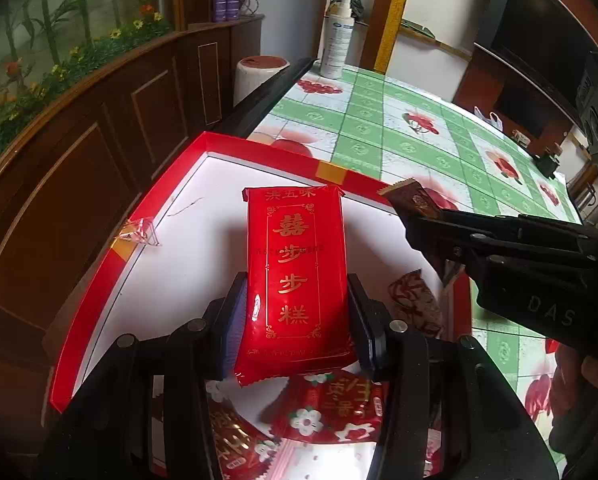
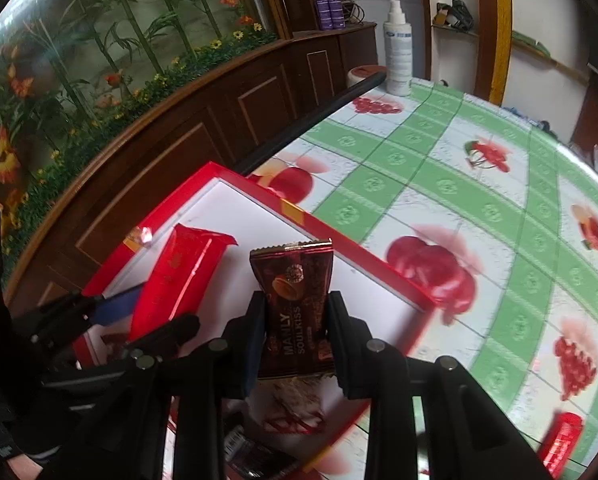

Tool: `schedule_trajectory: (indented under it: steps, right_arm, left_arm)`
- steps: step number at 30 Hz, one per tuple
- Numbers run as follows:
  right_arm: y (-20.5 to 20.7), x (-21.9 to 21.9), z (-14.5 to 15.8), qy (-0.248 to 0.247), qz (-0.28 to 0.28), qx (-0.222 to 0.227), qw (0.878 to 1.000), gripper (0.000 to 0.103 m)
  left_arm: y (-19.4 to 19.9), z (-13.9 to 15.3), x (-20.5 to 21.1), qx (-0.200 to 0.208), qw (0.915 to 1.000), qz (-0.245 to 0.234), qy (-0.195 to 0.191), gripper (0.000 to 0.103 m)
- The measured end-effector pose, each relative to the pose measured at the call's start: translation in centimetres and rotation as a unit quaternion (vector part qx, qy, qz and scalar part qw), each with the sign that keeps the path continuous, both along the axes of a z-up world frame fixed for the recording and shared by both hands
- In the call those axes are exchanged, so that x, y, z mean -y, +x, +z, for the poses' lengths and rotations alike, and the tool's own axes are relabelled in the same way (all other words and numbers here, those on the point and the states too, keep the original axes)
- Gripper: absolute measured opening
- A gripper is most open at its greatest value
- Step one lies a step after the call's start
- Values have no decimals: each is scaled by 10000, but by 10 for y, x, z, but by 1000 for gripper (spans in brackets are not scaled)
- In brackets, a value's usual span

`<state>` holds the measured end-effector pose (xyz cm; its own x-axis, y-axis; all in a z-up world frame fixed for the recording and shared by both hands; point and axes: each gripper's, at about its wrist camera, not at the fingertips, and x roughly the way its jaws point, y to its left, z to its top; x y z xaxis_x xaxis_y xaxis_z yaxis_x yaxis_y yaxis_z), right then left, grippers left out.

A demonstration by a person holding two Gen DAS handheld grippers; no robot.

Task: Organize snacks
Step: 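Lower and release brown chocolate bar with right tool while left tool releases long red pack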

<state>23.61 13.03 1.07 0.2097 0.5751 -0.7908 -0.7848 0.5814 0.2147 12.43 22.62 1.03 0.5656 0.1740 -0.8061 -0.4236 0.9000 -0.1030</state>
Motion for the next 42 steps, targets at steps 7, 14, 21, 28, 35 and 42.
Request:
schedule_trajectory:
  steps: [7,14,21,28,35,42]
  right_arm:
    - [8,-13,-16,37,-28,-229,9997,33]
    - [13,-21,-26,37,-4,-249,9997,33]
    - [19,-28,-34,-62,-35,-249,9997,33]
    - [19,-29,-43,-121,-53,-267,9996,36]
    - [19,-28,-42,-149,-79,-261,9995,36]
    - [14,-19,-29,-27,-146,-249,9996,50]
  left_arm:
    - [2,-9,-7,-63,9999,131,37,46]
    - [5,-19,-14,-163,9995,224,129,46]
    - [6,-25,-16,-243,9991,262,245,46]
    - [9,-28,-15,-302,9986,268,331,46]
    - [11,-32,-16,-402,9984,284,284,46]
    - [9,-29,-15,-421,9979,348,345,54]
